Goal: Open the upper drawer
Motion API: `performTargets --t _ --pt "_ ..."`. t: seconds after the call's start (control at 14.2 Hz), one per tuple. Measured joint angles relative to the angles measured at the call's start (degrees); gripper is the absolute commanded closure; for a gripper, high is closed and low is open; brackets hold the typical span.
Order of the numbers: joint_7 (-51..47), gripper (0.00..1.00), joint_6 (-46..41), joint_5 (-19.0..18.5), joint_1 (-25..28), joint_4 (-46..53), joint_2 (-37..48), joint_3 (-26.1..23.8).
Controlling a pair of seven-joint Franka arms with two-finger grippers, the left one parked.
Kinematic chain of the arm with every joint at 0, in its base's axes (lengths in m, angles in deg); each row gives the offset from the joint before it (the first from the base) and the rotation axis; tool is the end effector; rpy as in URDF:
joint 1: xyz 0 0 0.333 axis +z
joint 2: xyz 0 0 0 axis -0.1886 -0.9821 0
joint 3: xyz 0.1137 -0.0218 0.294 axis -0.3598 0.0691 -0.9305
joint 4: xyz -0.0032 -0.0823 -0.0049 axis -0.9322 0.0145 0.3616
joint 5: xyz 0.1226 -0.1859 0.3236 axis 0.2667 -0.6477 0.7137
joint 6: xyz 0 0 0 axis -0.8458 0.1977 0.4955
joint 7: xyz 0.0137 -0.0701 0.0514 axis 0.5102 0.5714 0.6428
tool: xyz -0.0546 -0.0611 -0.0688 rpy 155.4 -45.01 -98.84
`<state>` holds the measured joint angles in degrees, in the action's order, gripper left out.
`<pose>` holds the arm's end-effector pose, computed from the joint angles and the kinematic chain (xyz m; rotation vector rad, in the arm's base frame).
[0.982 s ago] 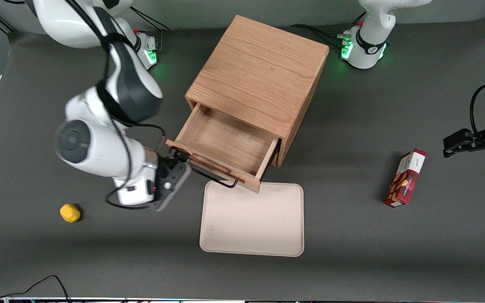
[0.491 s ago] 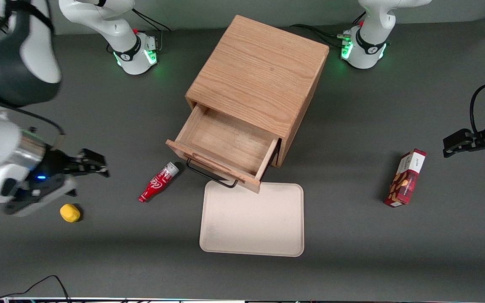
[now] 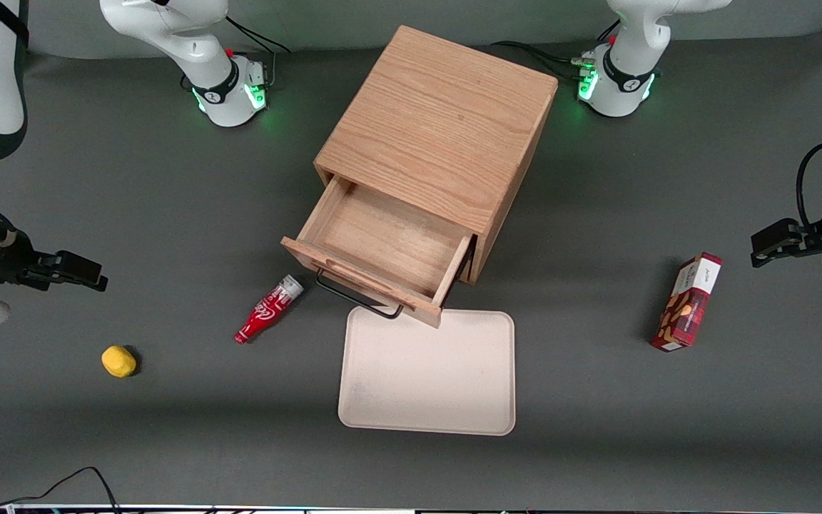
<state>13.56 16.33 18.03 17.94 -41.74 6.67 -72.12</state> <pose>0.6366 0.0028 0.5749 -3.1047 0.1517 -0.0132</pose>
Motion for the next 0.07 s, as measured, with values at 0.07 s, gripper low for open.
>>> performTargets --t 0.07 --pt "-0.65 0.0 -0.37 -0.09 -0.63 -0.88 0.54 0.01"
